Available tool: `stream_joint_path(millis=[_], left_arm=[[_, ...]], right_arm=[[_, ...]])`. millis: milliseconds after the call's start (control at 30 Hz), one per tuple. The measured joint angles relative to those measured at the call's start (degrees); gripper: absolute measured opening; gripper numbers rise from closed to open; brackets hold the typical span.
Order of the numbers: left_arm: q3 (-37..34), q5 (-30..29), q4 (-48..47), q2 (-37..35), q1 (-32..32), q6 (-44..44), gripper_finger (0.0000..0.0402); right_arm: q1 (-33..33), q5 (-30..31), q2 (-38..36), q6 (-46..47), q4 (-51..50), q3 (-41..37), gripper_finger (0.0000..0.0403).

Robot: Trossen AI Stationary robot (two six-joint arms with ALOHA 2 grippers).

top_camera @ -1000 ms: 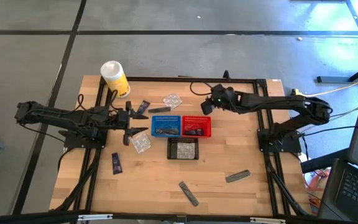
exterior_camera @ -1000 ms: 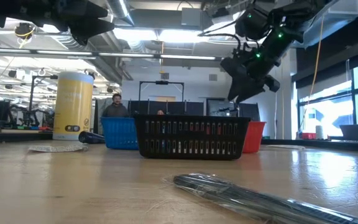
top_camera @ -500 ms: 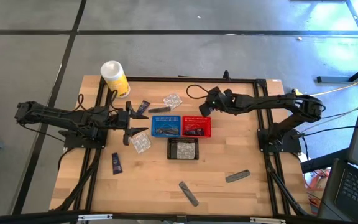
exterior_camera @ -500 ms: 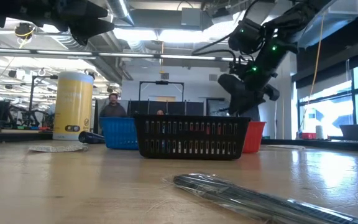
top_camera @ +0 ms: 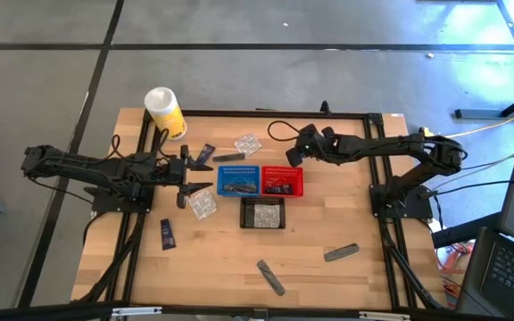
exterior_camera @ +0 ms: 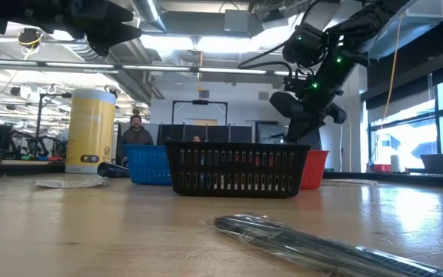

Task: Pick & Place Travel size toiletries
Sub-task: Put the blue shaver cream into the red bin

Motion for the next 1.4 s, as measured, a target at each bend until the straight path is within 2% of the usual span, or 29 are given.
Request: stream_joint_path(millis=[167,933,1200,1400], left_arm=[[0.00,0.00,0.00,-0.01,0.00,0.00,0.0212],[0.00,0.00,0.02,-0.02,0.00,0.00,0.0212],[0.00,0.00,0.02,0.00,0.00,0.00,0.0212],[0.00,0.00,0.00,0.00,0.00,0.00,0.0212]], right_arm=[[0.00,-1.20,-0.01,-1.46,0.20,0.00,0.0007],[0.00,-3.15,-0.45,-2.45,0.18,0.02,0.0002],[0.04,-3.51,-5.19,-3.02,0.85,-0.04,0.0001],[1.01,-7.19,-9.60,-3.37,1.95,-0.04,0.0001]])
